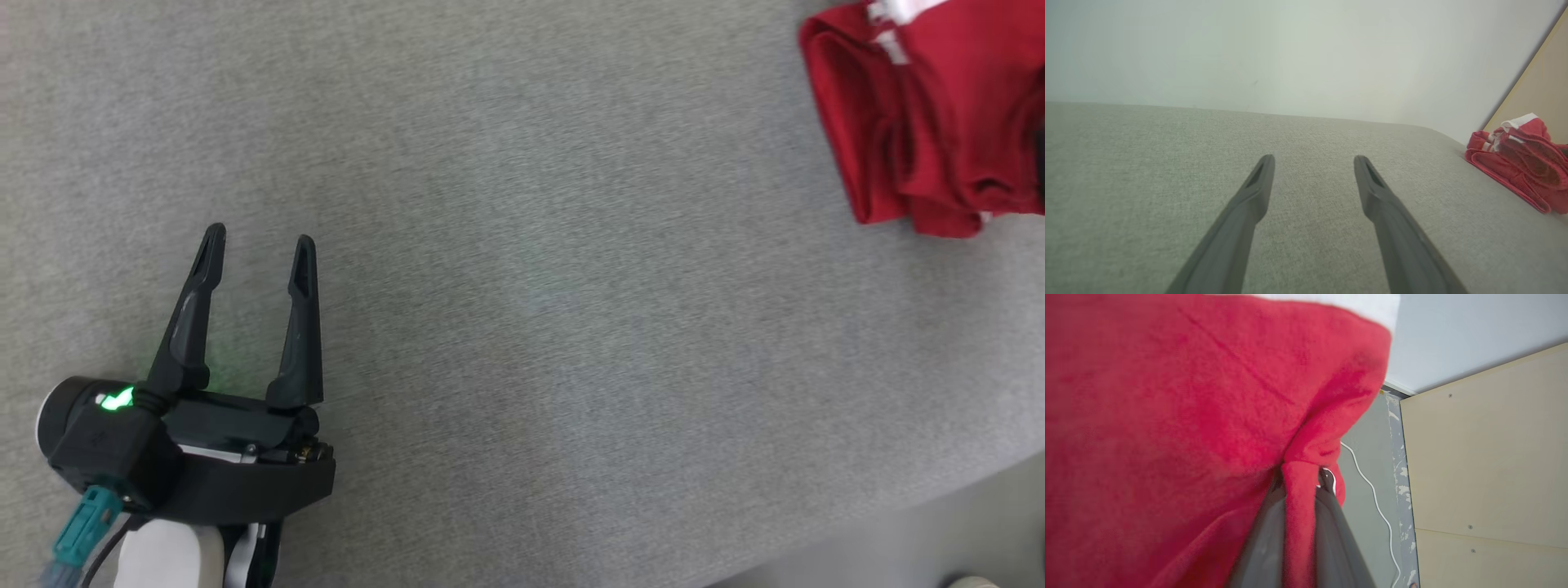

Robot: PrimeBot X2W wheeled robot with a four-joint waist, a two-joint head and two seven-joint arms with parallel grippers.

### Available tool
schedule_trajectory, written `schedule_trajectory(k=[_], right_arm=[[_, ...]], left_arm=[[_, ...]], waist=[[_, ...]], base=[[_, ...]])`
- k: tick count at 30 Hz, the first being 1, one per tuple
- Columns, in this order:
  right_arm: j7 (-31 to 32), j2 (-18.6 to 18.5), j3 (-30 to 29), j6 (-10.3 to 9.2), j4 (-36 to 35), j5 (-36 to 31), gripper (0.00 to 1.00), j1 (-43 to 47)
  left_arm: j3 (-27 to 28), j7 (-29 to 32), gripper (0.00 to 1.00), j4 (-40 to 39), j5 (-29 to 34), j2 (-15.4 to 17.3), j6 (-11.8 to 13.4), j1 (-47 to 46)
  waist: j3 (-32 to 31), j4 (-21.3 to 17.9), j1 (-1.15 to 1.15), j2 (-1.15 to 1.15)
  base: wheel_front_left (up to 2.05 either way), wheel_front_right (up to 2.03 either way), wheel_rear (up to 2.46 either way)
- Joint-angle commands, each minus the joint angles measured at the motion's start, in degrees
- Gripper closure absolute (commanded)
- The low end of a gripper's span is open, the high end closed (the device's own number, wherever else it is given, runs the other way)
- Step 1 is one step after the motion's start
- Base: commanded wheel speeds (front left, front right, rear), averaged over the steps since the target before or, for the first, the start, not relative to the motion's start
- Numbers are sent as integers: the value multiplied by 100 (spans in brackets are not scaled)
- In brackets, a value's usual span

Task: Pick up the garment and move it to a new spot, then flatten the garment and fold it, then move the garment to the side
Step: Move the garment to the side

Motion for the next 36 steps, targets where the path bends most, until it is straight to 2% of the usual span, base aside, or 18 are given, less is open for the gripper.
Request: schedule_trajectory(k=[1,2,3,4,5,10,15,17,23,27,30,36], right_arm=[[-56,27,-51,-17,85,-81,100,-24],[-164,65,-163,-17,206,-180,100,-41],[-257,85,-265,-17,338,-334,65,-59],[-323,112,-340,-17,462,-476,9,-52],[-512,201,-573,-17,667,-728,0,-61],[-1147,434,-1082,-17,937,-1119,0,98],[-1952,722,-1555,-17,790,-990,0,515],[-2295,921,-1710,-17,578,-695,0,788],[-2949,1064,-1689,-17,-404,-246,0,1834],[-3139,1309,-1860,-17,-1117,-106,0,2611],[-3213,1639,-2091,-17,-1635,35,0,3226],[-3248,2124,-2411,-17,-2301,156,0,4249]], left_arm=[[-4,0,0,-30,60,33,-21,-82],[-3,0,0,-32,57,39,-24,-94],[-3,0,0,-31,59,45,-26,-109],[-3,0,0,-26,55,47,-26,-119],[13,0,0,-9,53,52,-29,-117],[42,0,0,67,-55,-5,-35,-43],[187,-1,0,188,-304,-99,5,166],[258,-1,0,200,-329,-126,54,297],[569,0,0,306,-590,-160,226,698],[713,0,0,414,-628,-170,299,938],[740,-1,0,515,-572,-171,348,1081],[826,0,0,784,-414,-168,308,1316]], waist=[[97,123,-1,-1],[106,150,-1,-1],[113,176,-1,-1],[108,203,-1,-1],[79,244,-1,-1],[-183,366,-1,-1],[-711,554,-1,-1],[-955,626,-1,-1],[-1599,830,-1,-1],[-1928,947,-1,-1],[-2175,1057,-1,-1],[-2638,1241,-1,-1]], base=[[0,0,0],[0,0,0],[0,0,0],[0,0,0],[0,0,0],[0,0,0],[0,0,0],[0,0,0],[0,0,0],[0,0,0],[0,0,0],[0,0,0]])
